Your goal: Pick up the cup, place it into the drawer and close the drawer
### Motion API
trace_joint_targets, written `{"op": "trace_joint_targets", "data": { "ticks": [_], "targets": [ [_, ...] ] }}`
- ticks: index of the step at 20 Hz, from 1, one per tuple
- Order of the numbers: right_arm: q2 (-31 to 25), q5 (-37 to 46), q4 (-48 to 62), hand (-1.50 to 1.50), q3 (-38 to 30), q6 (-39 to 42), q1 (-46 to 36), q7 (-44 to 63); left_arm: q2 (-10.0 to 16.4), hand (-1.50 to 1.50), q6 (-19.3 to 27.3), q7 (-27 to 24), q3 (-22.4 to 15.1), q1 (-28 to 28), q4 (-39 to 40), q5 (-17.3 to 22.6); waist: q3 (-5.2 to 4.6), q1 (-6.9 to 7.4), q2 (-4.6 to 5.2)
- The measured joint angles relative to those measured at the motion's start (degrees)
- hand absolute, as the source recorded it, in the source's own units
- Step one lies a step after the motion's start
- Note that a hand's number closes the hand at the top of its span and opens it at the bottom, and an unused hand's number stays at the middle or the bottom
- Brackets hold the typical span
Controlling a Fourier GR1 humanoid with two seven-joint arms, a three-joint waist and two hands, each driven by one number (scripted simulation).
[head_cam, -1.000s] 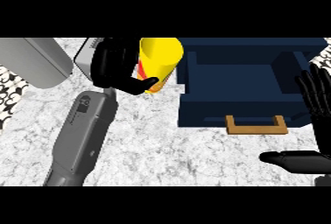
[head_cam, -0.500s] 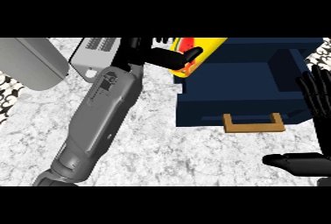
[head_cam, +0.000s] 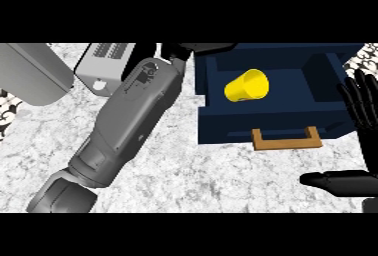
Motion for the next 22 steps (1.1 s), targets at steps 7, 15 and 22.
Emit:
{"op": "trace_joint_targets", "data": {
  "ticks": [7, 15, 22],
  "targets": [
    [-0.96, -1.01, 2.31, -1.5, -1.68, 1.21, -0.31, -2.15, 0.0, 1.5, 1.83, -2.79, -7.27, -1.51, 6.6, 5.95, 0.01, -0.5, 0.13],
    [-0.55, -0.68, 1.66, -1.5, -0.81, 1.02, -0.95, -1.42, 0.0, -1.5, 5.51, -1.18, -17.22, -2.66, 11.11, 9.57, 0.03, -1.54, 0.3],
    [-0.7, -0.89, 2.27, -1.5, -0.34, 1.43, -2.41, -1.22, 0.01, -1.5, 8.23, 3.19, -25.83, -3.45, 12.26, 11.18, 0.05, -2.72, 0.54]
  ]
}}
